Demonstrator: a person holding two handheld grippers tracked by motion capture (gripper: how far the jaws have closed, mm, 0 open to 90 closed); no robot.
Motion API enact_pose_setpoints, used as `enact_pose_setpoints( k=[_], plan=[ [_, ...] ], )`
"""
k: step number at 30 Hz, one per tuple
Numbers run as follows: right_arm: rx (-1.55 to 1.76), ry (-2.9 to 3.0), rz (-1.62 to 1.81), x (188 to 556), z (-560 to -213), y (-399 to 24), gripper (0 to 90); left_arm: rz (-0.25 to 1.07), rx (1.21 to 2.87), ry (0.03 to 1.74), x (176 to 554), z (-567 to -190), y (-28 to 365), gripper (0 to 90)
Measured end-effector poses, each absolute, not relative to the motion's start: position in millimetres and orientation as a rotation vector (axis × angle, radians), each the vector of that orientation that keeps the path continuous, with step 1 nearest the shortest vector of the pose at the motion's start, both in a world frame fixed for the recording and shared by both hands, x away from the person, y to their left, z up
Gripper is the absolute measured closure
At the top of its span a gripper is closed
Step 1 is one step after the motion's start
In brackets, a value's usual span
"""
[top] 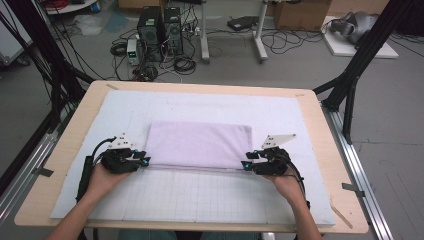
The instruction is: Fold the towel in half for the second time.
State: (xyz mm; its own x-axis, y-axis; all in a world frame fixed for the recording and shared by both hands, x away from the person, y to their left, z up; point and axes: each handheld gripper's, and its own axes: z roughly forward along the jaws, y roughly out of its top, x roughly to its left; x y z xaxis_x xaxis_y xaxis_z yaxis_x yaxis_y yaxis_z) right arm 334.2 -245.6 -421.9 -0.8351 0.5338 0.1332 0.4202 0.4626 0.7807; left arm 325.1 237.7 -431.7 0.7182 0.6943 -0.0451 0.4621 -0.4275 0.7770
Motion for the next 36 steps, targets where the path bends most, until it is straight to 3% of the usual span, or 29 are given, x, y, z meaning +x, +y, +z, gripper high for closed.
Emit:
enact_pose_setpoints(
  k=[8, 14, 22, 36],
  plan=[
    [0.875, 2.497, 1.323, 333.3, -413.3, -240.6, 35.4, 0.386, 2.044, 0.895, 320.2, -424.2, 241.2, 40.9],
    [0.882, 2.459, 1.295, 327.7, -410.8, -236.1, 22.2, 0.426, 2.018, 0.924, 313.7, -418.7, 244.7, 32.7],
    [0.878, 2.394, 1.331, 315.2, -404.7, -239.1, 19.0, 0.452, 1.994, 0.915, 302.0, -413.9, 244.7, 27.4],
    [0.912, 2.354, 1.356, 299.5, -406.5, -256.7, 17.4, 0.448, 1.988, 0.919, 288.8, -413.5, 252.4, 26.1]
  ],
)
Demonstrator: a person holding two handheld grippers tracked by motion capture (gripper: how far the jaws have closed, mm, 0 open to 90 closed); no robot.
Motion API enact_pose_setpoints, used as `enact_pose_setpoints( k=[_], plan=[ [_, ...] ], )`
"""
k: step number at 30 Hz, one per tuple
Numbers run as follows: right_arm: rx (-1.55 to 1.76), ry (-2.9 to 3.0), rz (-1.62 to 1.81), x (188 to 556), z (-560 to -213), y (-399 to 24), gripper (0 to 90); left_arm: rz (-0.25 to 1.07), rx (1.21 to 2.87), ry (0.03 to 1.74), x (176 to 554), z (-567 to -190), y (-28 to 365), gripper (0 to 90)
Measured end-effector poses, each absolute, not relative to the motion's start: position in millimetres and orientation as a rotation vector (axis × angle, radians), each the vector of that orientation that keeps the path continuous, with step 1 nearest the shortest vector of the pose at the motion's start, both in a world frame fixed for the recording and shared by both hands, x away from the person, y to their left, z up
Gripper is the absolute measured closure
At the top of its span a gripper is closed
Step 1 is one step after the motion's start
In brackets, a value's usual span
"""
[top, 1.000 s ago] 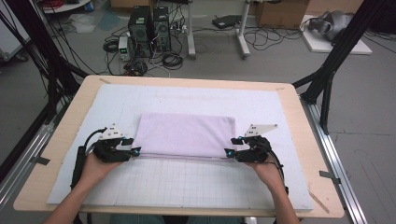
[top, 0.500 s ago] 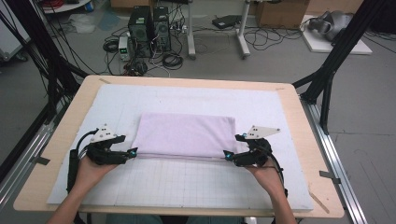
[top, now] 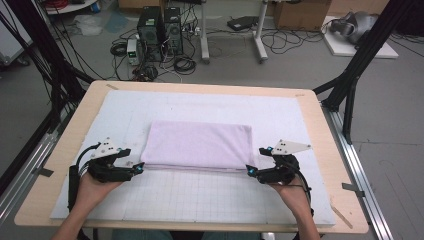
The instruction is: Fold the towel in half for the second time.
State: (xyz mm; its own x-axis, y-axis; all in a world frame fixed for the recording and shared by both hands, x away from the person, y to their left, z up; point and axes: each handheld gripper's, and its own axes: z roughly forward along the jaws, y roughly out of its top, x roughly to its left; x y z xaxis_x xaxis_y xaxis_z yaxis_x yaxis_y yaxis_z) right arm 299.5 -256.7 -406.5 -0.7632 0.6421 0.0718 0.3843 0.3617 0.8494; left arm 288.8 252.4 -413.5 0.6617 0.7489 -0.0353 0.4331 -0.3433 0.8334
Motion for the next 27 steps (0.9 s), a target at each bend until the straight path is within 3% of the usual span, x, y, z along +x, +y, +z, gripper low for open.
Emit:
enact_pose_setpoints(
  k=[27],
  plan=[
    [0.965, 2.283, 1.38, 255.0, -413.7, -292.0, 16.8, 0.472, 1.969, 0.927, 257.7, -415.1, 260.7, 25.5]
  ],
)
